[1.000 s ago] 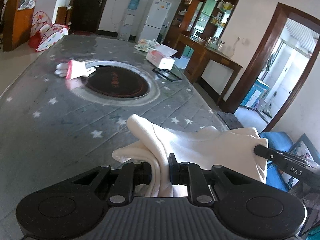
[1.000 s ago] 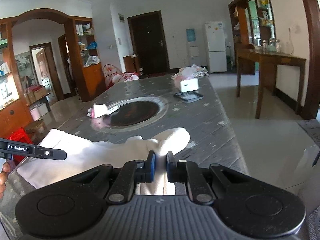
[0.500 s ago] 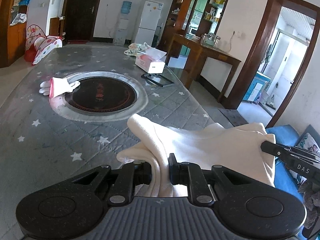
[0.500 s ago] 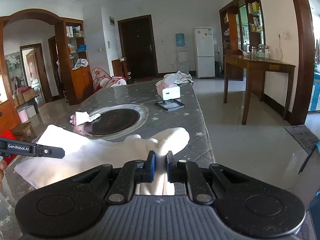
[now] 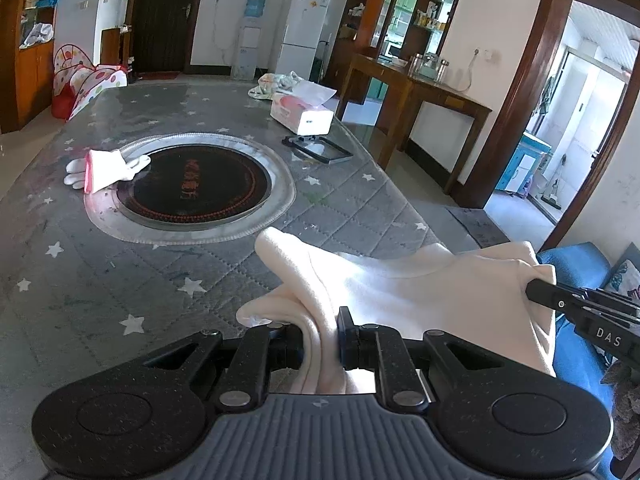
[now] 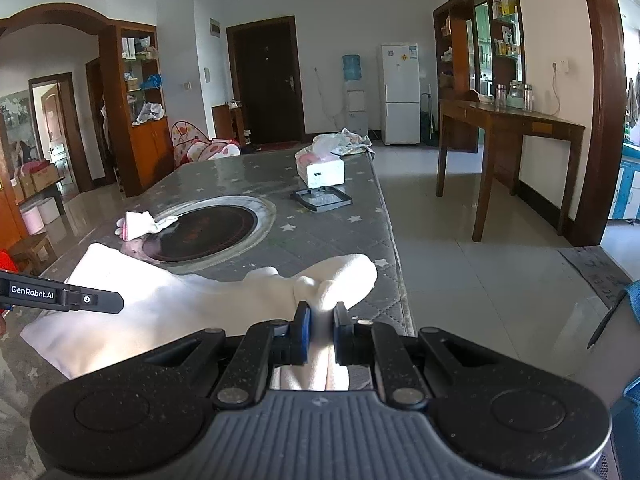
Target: Fold clothes
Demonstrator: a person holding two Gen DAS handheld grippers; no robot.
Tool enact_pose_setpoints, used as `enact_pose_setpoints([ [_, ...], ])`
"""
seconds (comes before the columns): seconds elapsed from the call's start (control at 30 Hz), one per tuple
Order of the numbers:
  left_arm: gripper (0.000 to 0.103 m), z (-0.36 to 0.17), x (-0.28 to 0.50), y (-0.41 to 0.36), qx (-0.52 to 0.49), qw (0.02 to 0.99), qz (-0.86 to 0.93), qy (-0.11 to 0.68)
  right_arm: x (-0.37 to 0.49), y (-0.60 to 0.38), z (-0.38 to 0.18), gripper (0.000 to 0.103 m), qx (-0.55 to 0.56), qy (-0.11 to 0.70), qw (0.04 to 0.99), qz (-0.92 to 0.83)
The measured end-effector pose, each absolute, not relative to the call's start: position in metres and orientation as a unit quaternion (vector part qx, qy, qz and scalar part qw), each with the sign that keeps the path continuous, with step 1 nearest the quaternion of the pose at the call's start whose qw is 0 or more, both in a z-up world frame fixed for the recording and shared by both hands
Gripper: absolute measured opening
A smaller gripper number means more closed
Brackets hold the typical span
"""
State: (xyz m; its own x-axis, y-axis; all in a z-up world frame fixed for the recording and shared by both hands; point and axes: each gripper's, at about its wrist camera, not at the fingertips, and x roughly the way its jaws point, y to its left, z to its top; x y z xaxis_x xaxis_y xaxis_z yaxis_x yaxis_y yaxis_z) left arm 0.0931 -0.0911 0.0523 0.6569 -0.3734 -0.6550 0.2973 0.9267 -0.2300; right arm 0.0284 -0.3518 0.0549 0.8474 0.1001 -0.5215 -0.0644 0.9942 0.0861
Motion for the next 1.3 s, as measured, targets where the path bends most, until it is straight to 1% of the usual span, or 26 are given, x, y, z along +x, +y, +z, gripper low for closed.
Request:
enact_pose_setpoints([
  [0.83,0.016,0.015,0.122,-0.095,-0.046,0.893,-0.173,0.413,0.059,-0.354,0.015,0.010,0.019,0.318,0.947,0.030],
  [1.3,0.017,-0.002,0.124,-0.089,-0.047,0.884,-0.185,0.427,0.072,-0.352,-0.020,0.011,-0.006,0.356,0.934,0.019],
])
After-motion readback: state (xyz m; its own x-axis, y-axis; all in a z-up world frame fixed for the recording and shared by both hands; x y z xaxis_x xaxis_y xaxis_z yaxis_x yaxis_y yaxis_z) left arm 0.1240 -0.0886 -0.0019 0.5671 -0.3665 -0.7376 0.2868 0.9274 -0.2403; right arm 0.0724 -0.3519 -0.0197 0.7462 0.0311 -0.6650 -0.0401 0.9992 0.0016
